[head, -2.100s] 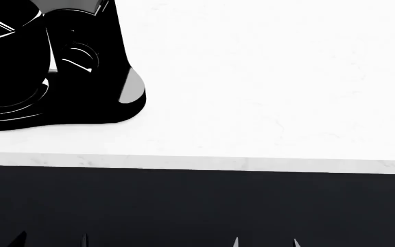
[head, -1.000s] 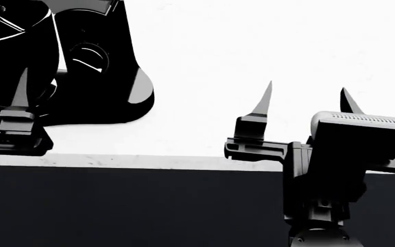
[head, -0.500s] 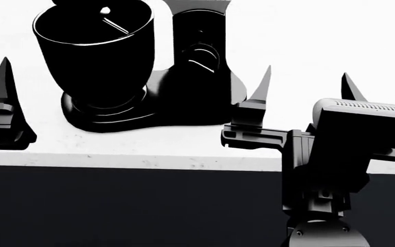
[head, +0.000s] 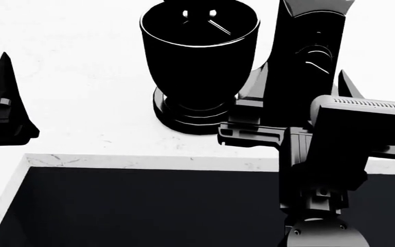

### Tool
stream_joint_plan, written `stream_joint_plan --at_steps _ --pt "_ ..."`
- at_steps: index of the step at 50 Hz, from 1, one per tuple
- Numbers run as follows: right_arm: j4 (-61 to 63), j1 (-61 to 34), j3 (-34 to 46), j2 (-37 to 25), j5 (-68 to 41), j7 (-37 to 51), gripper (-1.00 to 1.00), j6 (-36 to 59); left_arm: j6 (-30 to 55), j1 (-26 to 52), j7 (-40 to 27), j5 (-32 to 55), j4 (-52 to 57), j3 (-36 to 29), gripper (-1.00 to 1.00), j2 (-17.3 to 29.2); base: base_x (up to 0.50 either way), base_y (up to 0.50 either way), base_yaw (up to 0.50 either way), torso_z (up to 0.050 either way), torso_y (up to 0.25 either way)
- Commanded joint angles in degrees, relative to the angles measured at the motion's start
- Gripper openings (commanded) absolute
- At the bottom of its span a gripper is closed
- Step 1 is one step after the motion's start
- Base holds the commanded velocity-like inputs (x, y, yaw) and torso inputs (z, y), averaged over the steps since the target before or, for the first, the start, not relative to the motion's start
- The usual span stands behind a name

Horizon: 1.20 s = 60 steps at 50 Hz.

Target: Open the stand mixer head.

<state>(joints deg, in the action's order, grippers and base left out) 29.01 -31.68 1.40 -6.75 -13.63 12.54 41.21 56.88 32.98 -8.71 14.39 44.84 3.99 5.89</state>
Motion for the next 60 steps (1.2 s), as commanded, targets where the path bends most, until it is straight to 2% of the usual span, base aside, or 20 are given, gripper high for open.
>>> stream_joint_plan --at_steps 1,17,18,30,60 --pt "0.29 0.11 -0.56 0.02 -1.45 0.87 1.00 0.36 -0.57 -0.44 -0.44 0.40 -0.06 -1.08 1.00 4.38 0.00 0.00 0.00 0.000 0.000" --pt "0.10 0.10 -1.40 -0.49 -3.05 1.65 1.00 -0.30 -0.55 -0.04 -0.94 1.10 -0.05 -1.20 1.00 4.69 0.31 0.00 0.00 0.000 0.000" --pt "0.37 0.47 -1.97 -0.33 -3.59 1.32 -1.00 -1.33 -0.57 -0.06 -0.96 1.14 -0.06 -1.22 1.00 4.73 0.00 0.00 0.00 0.000 0.000" --pt "-1.66 -0.69 -1.38 -1.36 -2.89 1.89 -1.00 -2.80 -0.76 -0.55 -1.40 1.73 0.15 -1.05 1.00 4.75 0.00 0.00 0.00 0.000 0.000" --pt "-17.91 -4.42 2.28 -1.11 1.17 2.69 -1.00 -13.08 -2.41 -1.14 -2.37 2.36 -0.92 -1.05 1.00 5.41 0.00 0.00 0.00 0.000 0.001"
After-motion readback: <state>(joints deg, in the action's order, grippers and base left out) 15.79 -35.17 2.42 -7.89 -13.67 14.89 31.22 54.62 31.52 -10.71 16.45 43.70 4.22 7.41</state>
